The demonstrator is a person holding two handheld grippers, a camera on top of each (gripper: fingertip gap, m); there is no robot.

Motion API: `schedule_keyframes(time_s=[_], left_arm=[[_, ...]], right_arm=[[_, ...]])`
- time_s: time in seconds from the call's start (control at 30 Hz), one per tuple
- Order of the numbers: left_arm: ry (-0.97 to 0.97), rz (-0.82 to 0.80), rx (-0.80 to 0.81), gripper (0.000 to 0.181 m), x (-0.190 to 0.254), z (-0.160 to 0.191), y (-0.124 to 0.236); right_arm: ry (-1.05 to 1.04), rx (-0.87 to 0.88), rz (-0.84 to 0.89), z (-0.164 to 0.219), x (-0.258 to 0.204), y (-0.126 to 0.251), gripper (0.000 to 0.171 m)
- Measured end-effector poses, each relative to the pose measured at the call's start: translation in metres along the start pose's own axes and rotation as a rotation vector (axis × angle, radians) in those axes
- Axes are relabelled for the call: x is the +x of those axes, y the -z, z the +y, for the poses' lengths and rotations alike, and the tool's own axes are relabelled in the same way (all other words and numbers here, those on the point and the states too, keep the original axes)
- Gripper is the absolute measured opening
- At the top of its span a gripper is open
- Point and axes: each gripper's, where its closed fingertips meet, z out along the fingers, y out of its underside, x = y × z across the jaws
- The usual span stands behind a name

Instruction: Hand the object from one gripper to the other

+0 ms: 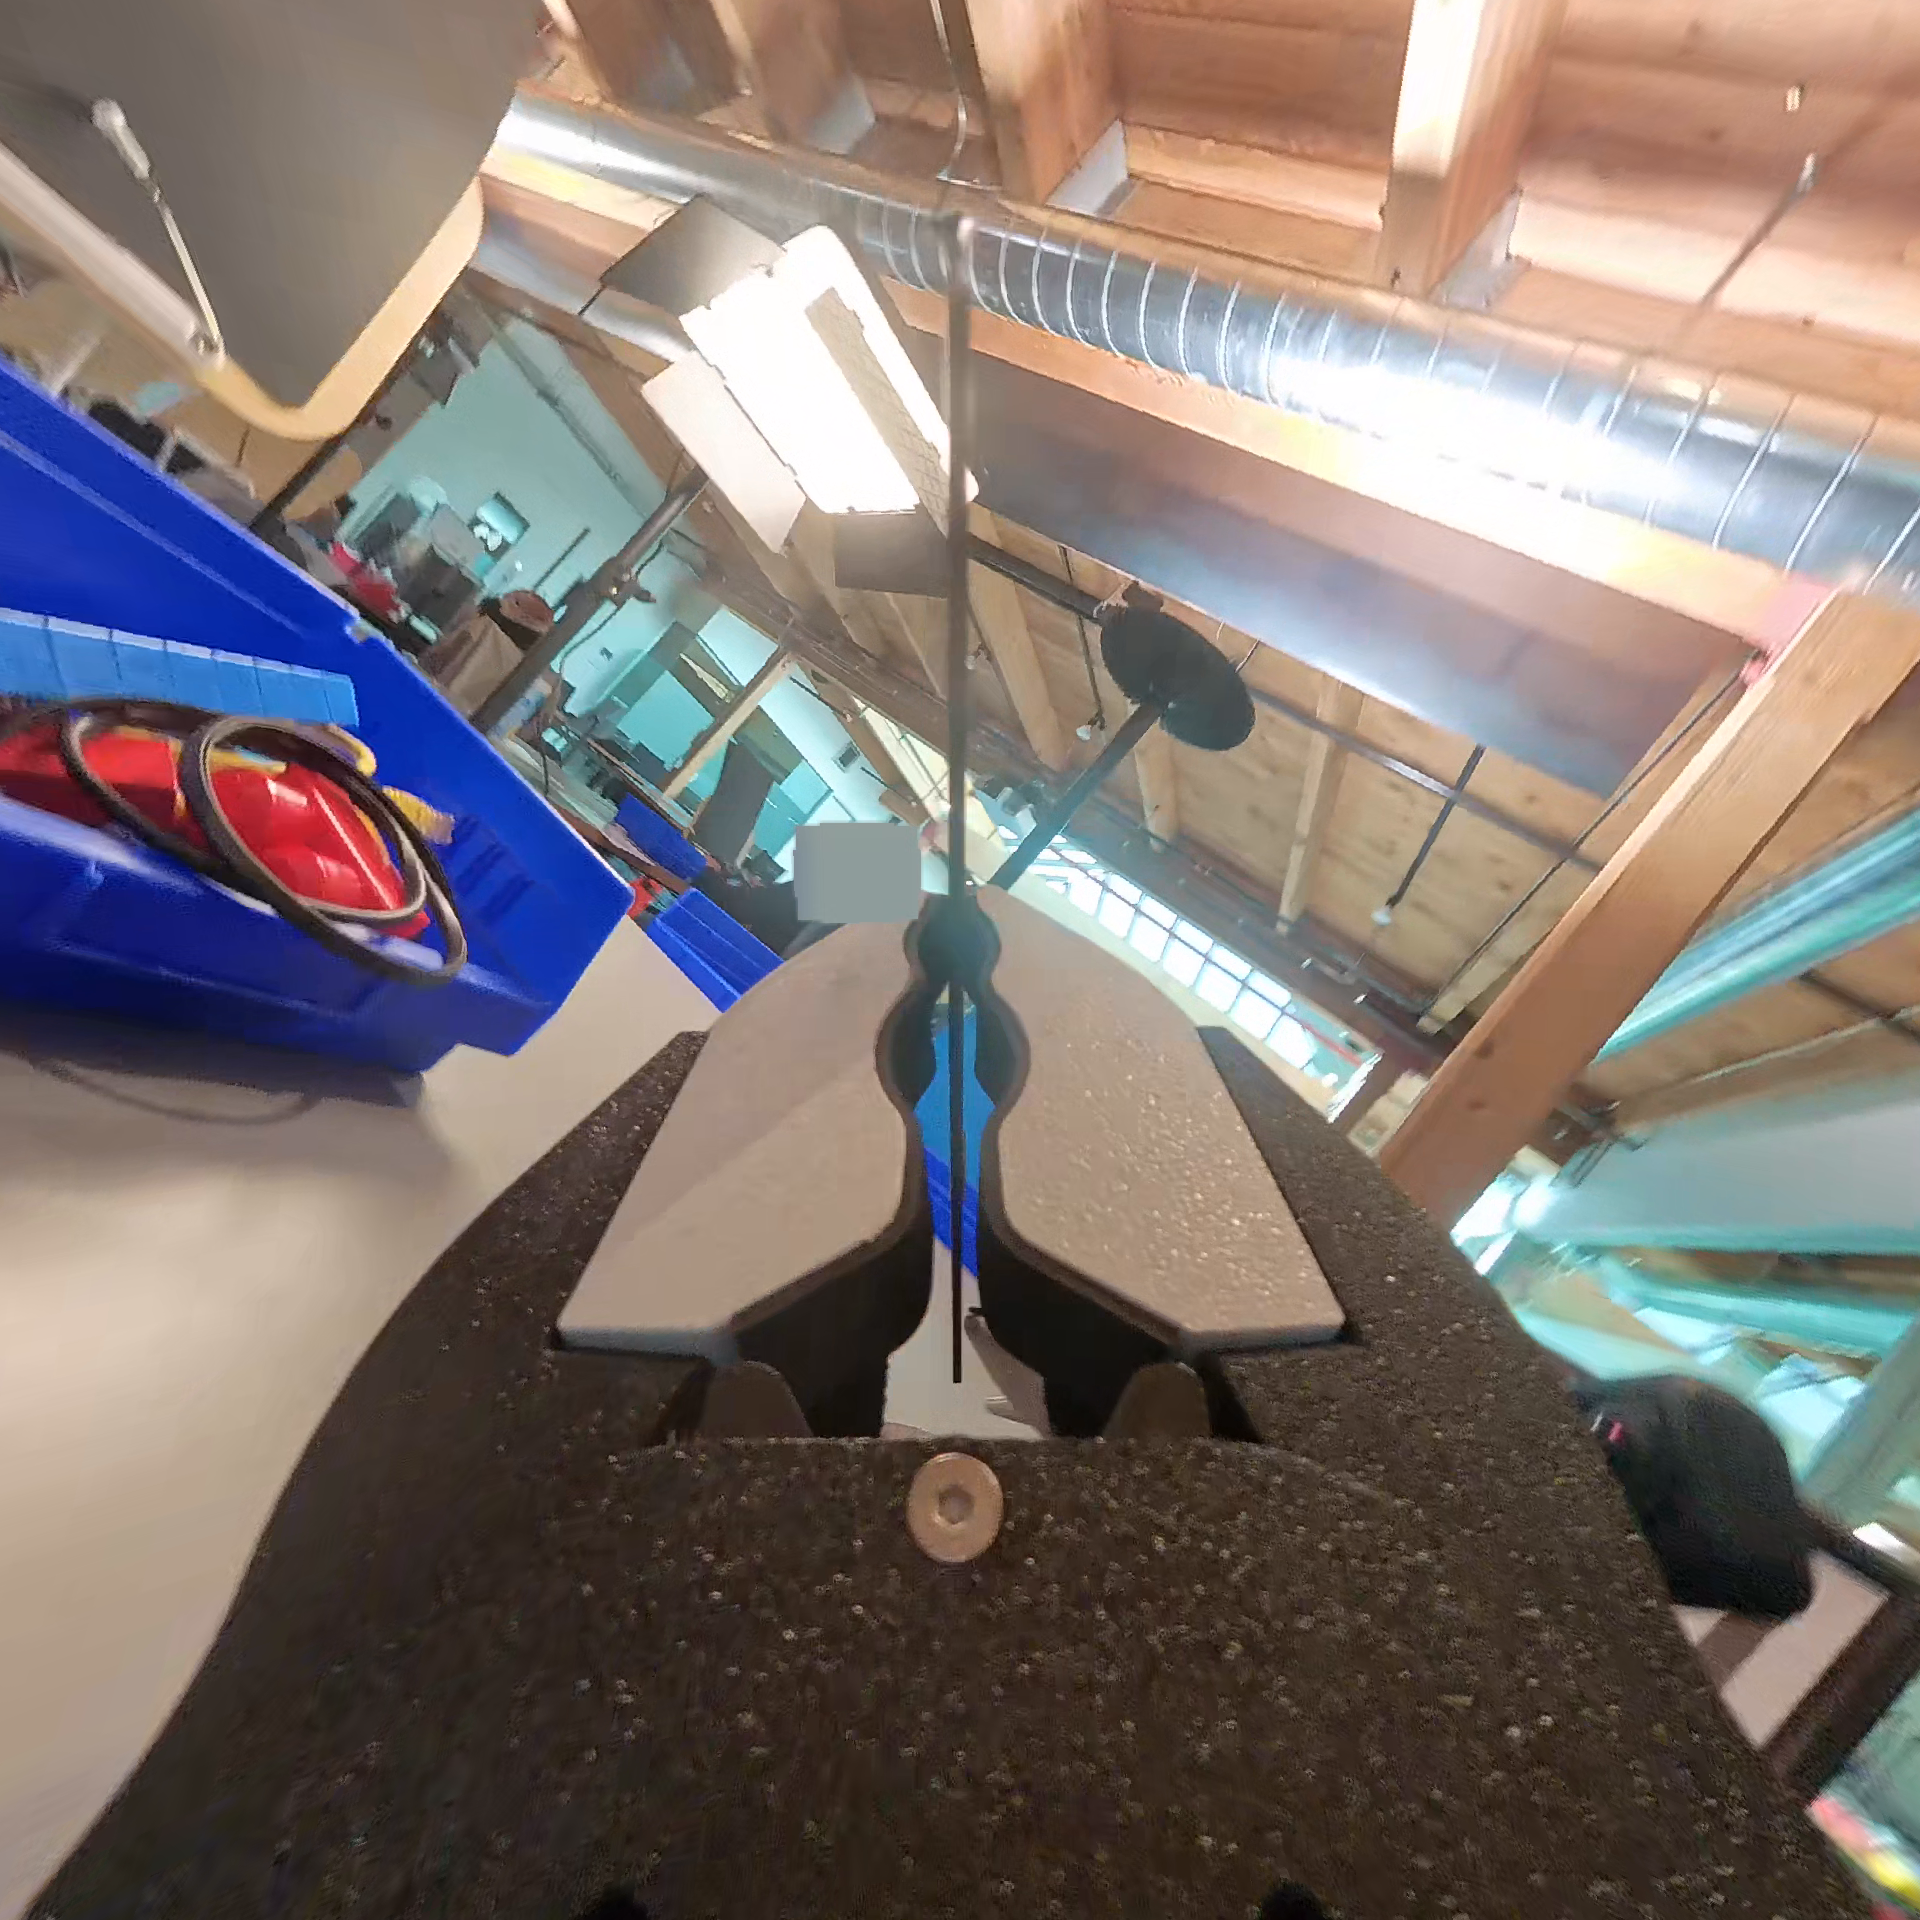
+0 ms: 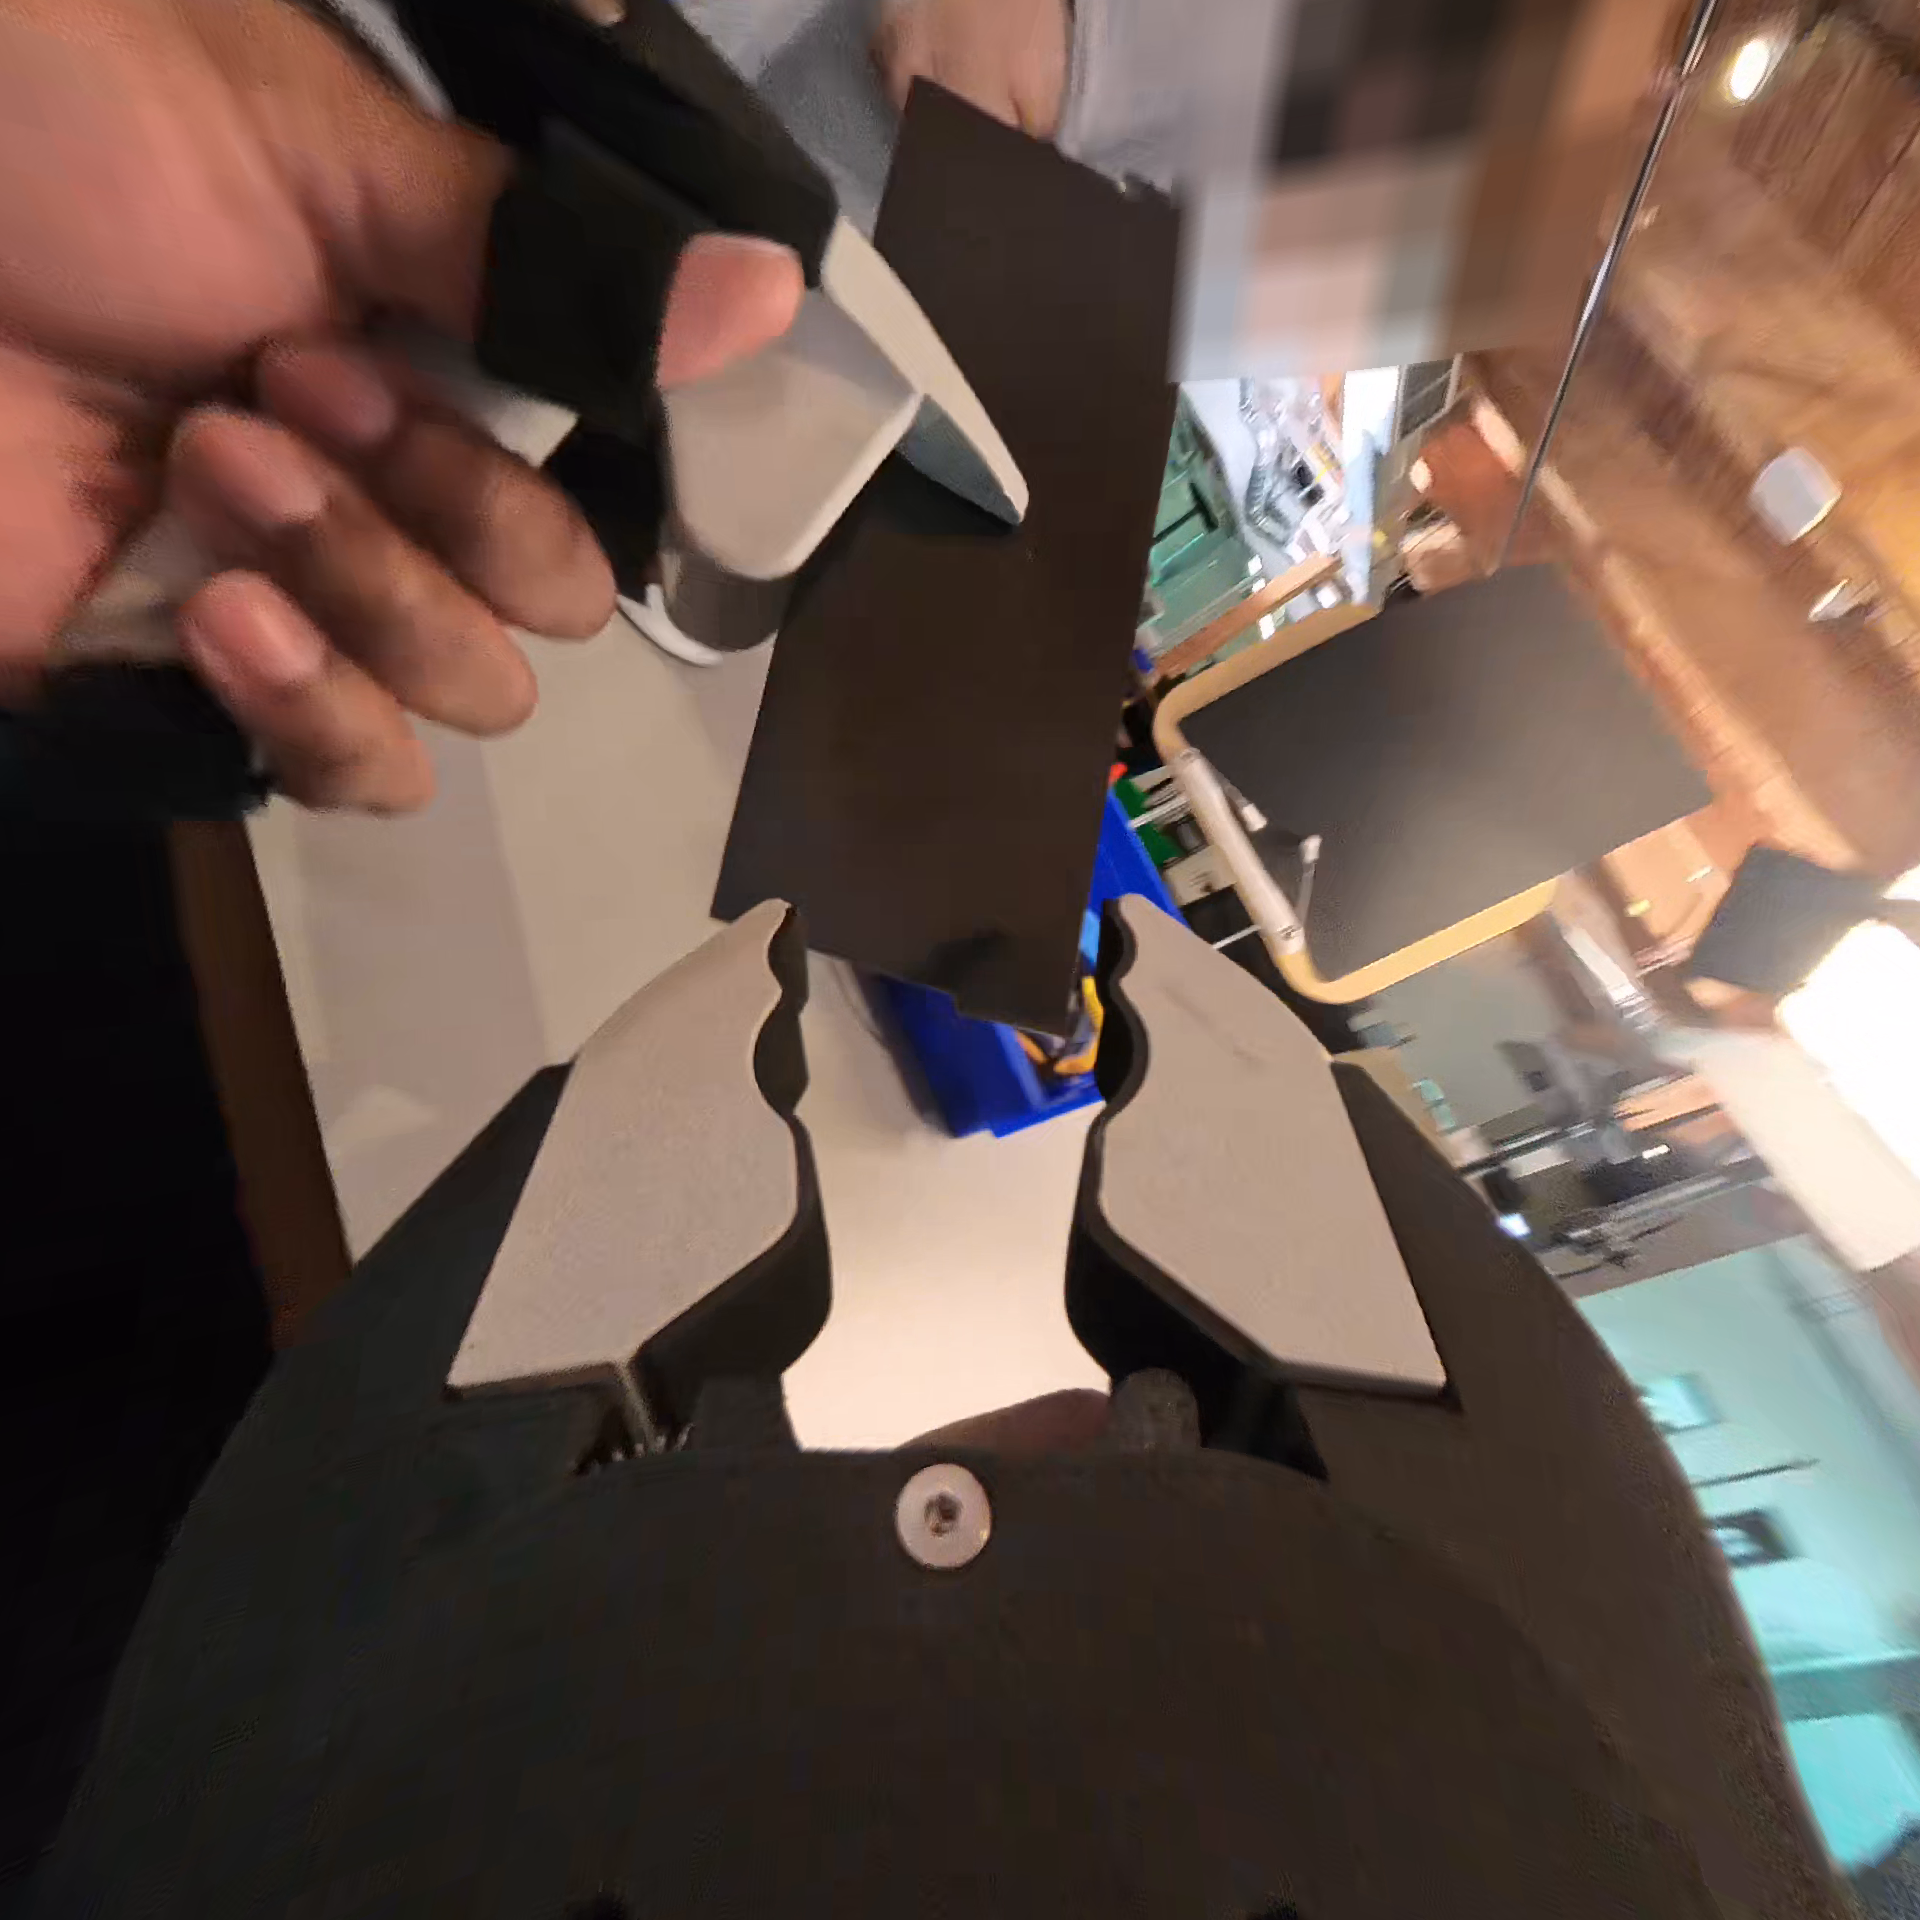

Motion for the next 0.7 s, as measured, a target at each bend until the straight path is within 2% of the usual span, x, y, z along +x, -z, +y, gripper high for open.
schedule_keyframes(time_s=[0.13,0.3,0.37,0.43,0.47,0.53,0.63,0.7], left_arm=[[0.221,-0.023,0.001,0.002,-0.019,-0.003,0.002],[0.366,-0.029,-0.042,0.002,-0.026,0.013,0.0],[0.408,-0.006,-0.08,0.002,-0.021,0.022,-0.003],[0.433,0.017,-0.12,0.003,-0.016,0.031,-0.005],[0.428,0.021,-0.119,0.008,-0.016,0.03,-0.006],[0.399,0.046,-0.15,0.027,-0.014,0.033,-0.009],[0.343,0.121,-0.152,0.049,-0.008,0.026,-0.013],[0.217,0.144,-0.179,0.062,-0.008,0.022,-0.013]], right_arm=[[0.198,0.019,0.088,0.0,0.003,0.003,0.062],[0.289,0.004,0.133,0.005,-0.001,-0.004,0.064],[0.318,-0.012,0.146,0.009,-0.003,-0.007,0.053],[0.336,-0.02,0.162,0.013,-0.003,-0.008,0.028],[0.335,-0.021,0.172,0.014,-0.001,-0.008,0.023],[0.298,-0.031,0.187,0.016,0.006,-0.006,0.003],[0.189,-0.031,0.116,0.019,0.008,-0.003,0.002],[0.107,-0.035,0.062,0.019,0.011,0.002,0.002]])
